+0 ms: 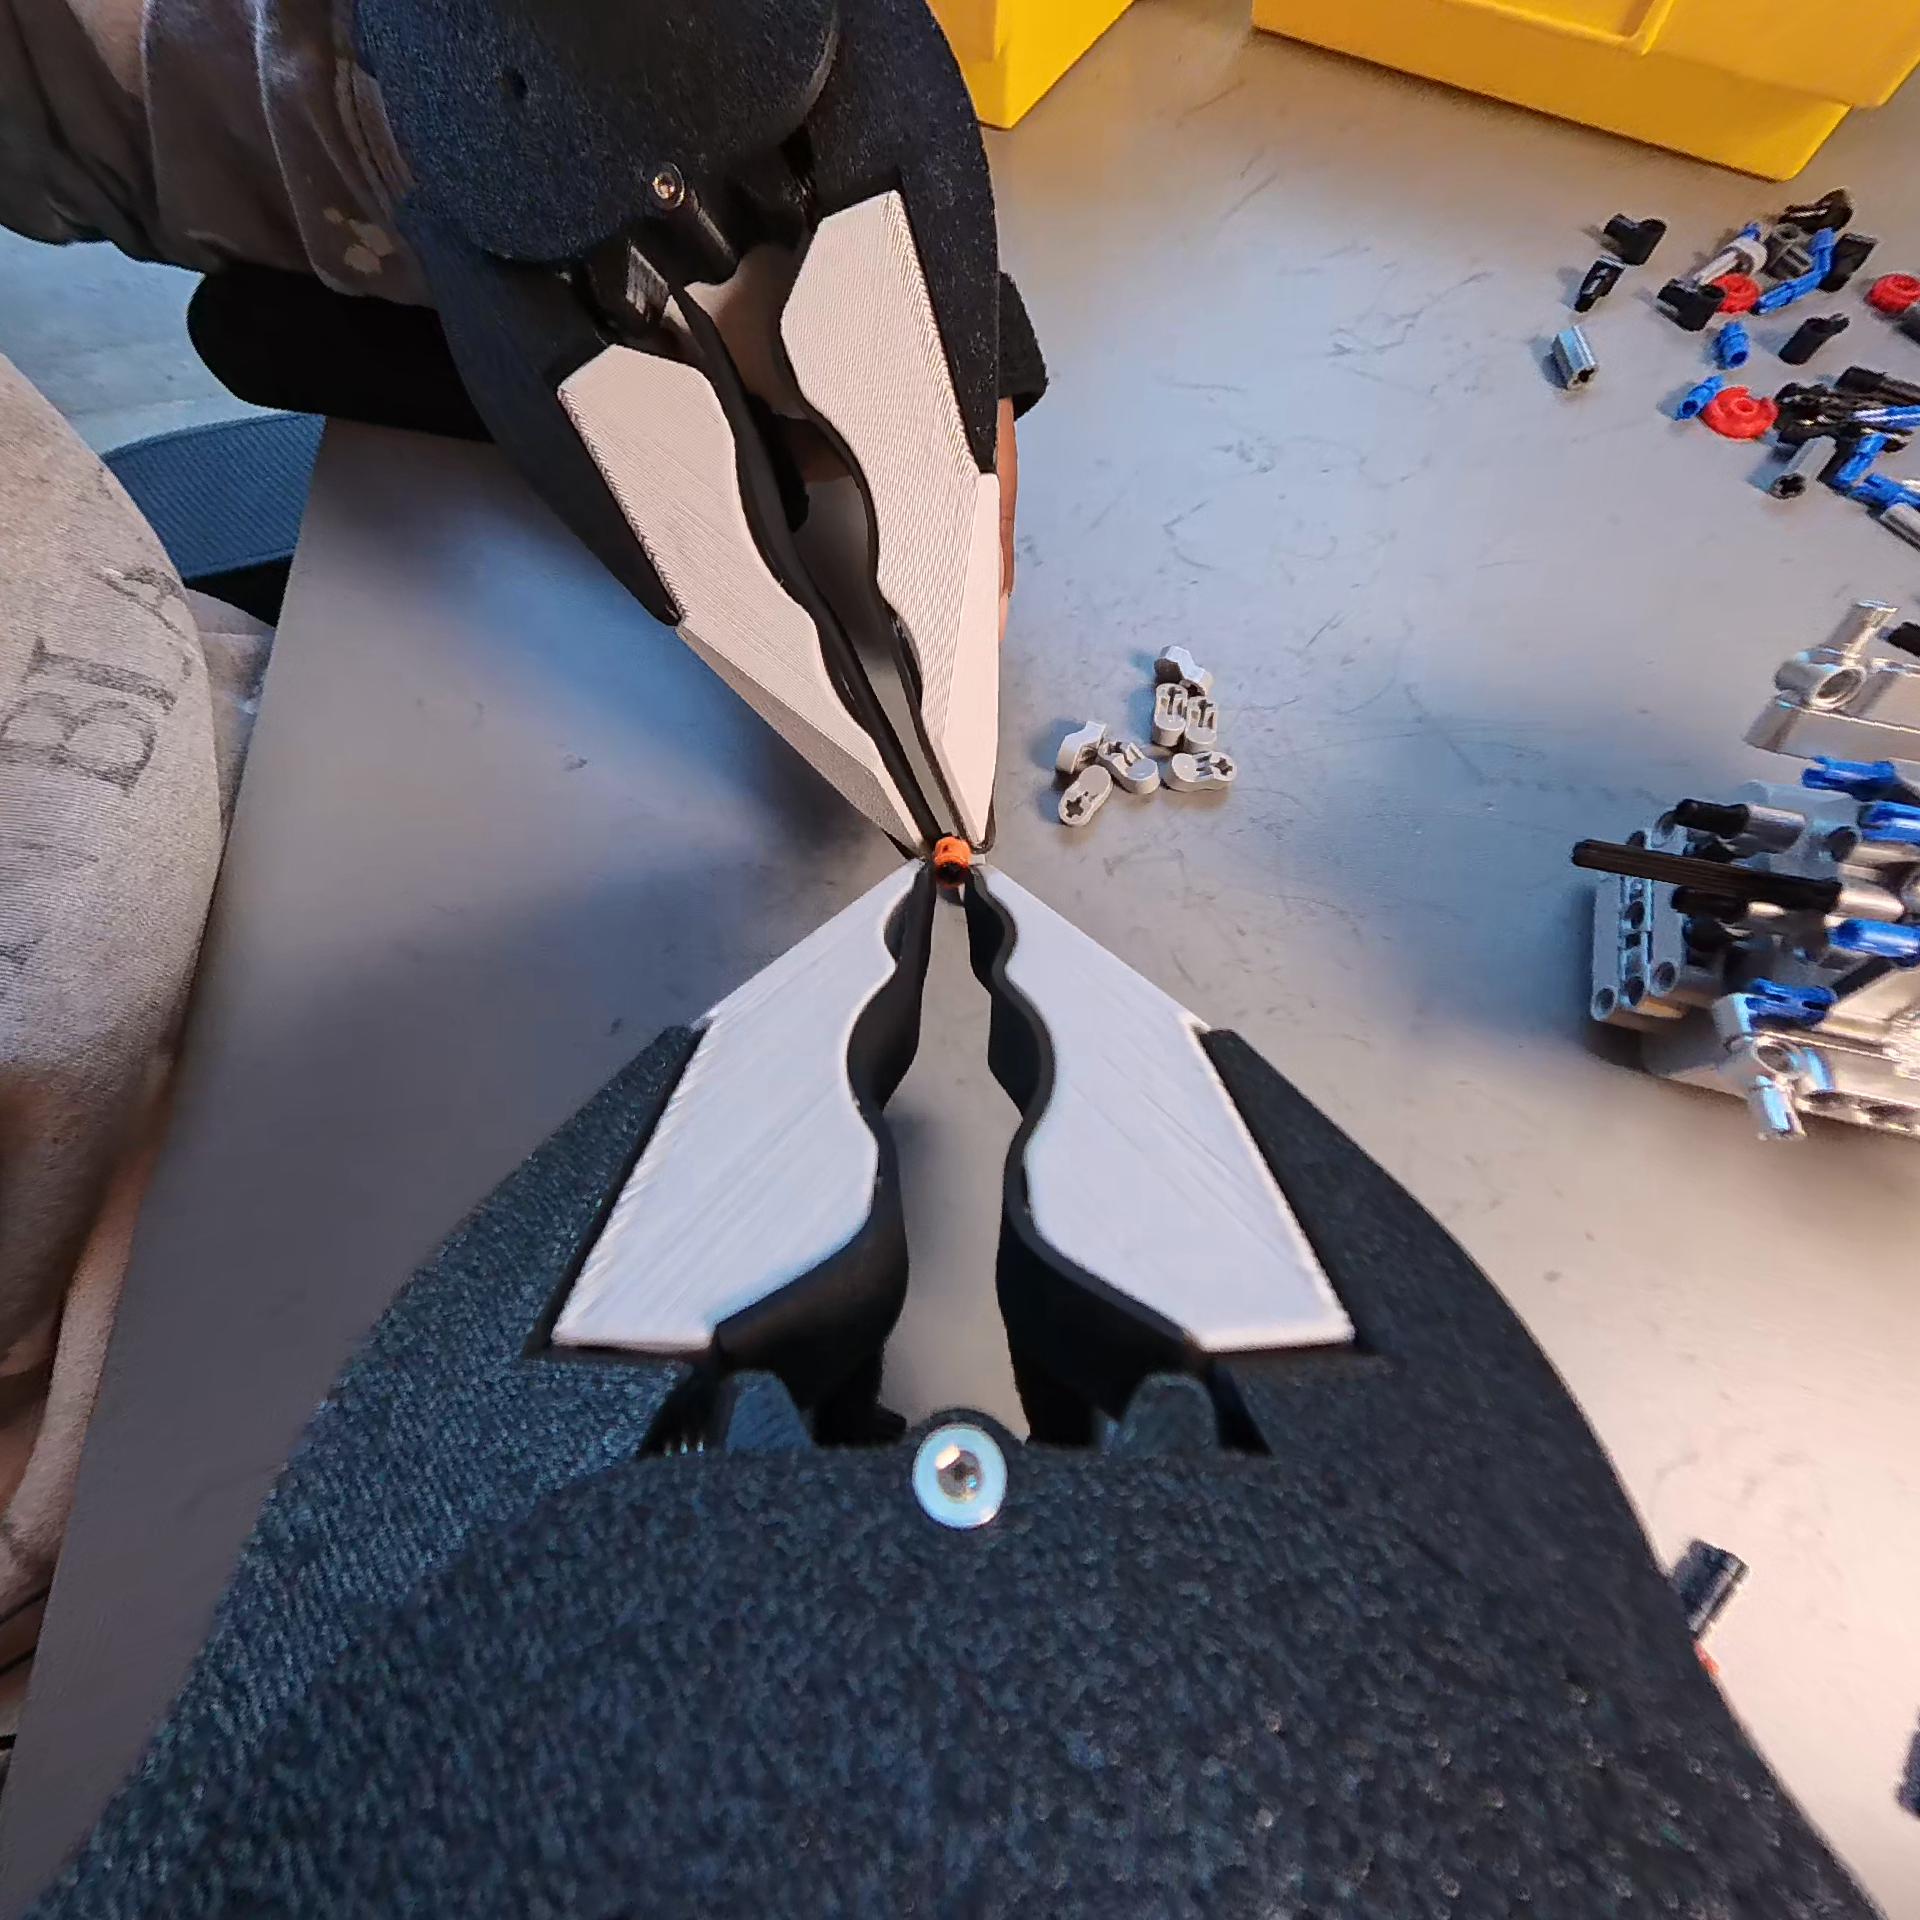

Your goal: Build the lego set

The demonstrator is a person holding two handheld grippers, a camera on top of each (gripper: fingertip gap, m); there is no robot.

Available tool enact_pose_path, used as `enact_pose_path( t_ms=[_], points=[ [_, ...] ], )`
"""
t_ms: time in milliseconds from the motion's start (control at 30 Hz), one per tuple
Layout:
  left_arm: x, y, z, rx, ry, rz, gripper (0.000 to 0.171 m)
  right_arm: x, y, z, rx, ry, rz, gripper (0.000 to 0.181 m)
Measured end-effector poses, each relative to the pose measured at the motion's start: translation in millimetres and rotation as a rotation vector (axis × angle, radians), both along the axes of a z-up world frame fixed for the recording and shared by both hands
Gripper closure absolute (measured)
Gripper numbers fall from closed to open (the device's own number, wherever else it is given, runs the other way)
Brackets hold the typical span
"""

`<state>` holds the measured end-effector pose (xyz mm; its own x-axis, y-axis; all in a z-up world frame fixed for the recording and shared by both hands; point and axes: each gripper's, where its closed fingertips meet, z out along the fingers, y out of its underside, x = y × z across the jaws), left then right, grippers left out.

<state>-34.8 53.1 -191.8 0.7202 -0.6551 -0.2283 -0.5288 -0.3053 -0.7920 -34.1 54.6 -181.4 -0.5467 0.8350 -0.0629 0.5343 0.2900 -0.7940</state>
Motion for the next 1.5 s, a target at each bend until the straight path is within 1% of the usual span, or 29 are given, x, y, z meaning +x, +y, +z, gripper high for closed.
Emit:
enact_pose_path(
  t_ms=[367, 533, 867, 933, 1000, 1133, 1267, 1500],
  points=[
    [1, 0, -5, -0.018, 0.024, 0.000, 0.170, -1, -1, -3, 0.018, -0.006, 0.002, 0.176],
    [1, 1, -7, -0.043, 0.015, 0.006, 0.170, -2, -1, -12, 0.066, -0.027, 0.009, 0.175],
    [-1, 0, -12, -0.067, 0.033, 0.013, 0.169, -3, 1, -18, 0.080, -0.065, 0.013, 0.175],
    [-3, -1, -13, -0.082, 0.030, 0.014, 0.162, -4, 1, -19, 0.081, -0.072, 0.014, 0.176],
    [-3, -3, -12, -0.092, 0.014, 0.013, 0.160, -4, 2, -19, 0.081, -0.081, 0.016, 0.175],
    [-5, -4, -17, -0.112, 0.029, 0.017, 0.161, -3, 2, -23, 0.093, -0.105, 0.022, 0.176],
    [-4, -4, -19, -0.121, 0.042, 0.012, 0.165, -3, 2, -26, 0.098, -0.120, 0.027, 0.176],
    [-3, -3, -12, -0.093, 0.016, 0.009, 0.165, -3, 2, -22, 0.086, -0.101, 0.025, 0.176]
  ],
)
